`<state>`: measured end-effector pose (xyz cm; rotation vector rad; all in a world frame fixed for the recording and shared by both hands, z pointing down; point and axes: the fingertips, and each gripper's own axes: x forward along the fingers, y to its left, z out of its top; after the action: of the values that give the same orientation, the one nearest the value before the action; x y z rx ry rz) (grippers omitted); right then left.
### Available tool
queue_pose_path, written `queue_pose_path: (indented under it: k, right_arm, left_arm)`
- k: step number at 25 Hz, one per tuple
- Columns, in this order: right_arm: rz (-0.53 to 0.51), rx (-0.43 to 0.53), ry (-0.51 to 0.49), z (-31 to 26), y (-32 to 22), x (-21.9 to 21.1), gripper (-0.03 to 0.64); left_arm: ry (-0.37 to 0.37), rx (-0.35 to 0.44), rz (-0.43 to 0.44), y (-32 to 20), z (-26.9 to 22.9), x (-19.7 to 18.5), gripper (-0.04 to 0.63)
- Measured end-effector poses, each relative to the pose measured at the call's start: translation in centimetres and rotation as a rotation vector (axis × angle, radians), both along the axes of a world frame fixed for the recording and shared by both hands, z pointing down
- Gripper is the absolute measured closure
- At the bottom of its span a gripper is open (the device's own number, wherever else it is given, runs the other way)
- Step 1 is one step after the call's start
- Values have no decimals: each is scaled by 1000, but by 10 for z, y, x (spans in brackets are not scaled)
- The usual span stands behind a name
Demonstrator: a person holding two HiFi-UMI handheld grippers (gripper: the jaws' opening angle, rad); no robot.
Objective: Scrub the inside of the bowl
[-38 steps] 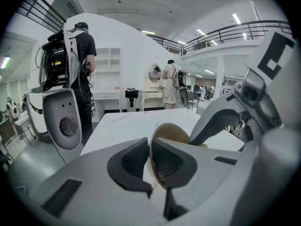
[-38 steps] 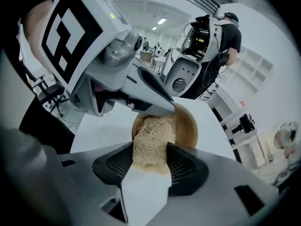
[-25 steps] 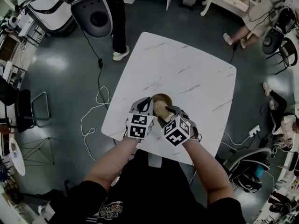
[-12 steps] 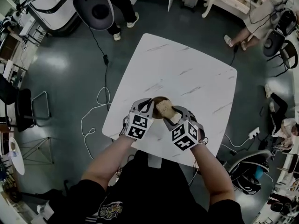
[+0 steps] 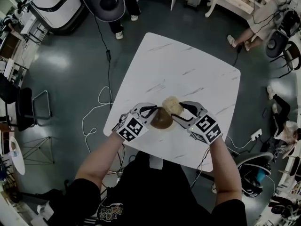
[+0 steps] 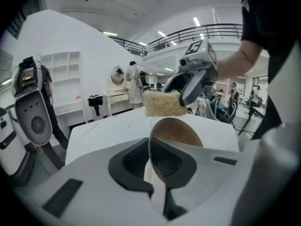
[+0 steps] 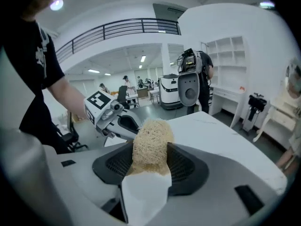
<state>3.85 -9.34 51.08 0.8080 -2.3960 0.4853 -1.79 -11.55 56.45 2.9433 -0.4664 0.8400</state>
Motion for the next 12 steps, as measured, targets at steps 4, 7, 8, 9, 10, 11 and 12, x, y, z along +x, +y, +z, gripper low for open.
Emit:
queue_pose_path:
  k: [4,7,8,9,10,11,12]
  right_arm:
    - [-73,-109,-111,4,6,0,383]
    - [-80,-182,-189,8,8,1,382]
    - [-90,-207,-222,8,11,-1,383]
    - [-107,-230,-251,9,14,-3,383]
    - [-126,-252,-273,11,17,-6,382]
    - [-141,-271,-289,13,19,-9,383]
    - [-149,-288,-304,15,19,-10,382]
  left_arm:
    - [-37,82,183,22,-9,2,577]
    - [-60,147,301,40,-16,2,577]
    - [-63,166,332,45,-20,3,577]
    - [-63,184,358,49,-23,5,577]
    - [-65,202,381,52,-26,7,577]
    - [-71,222,402,54,-28,9,577]
    - [-79,242,420,54,-28,10,577]
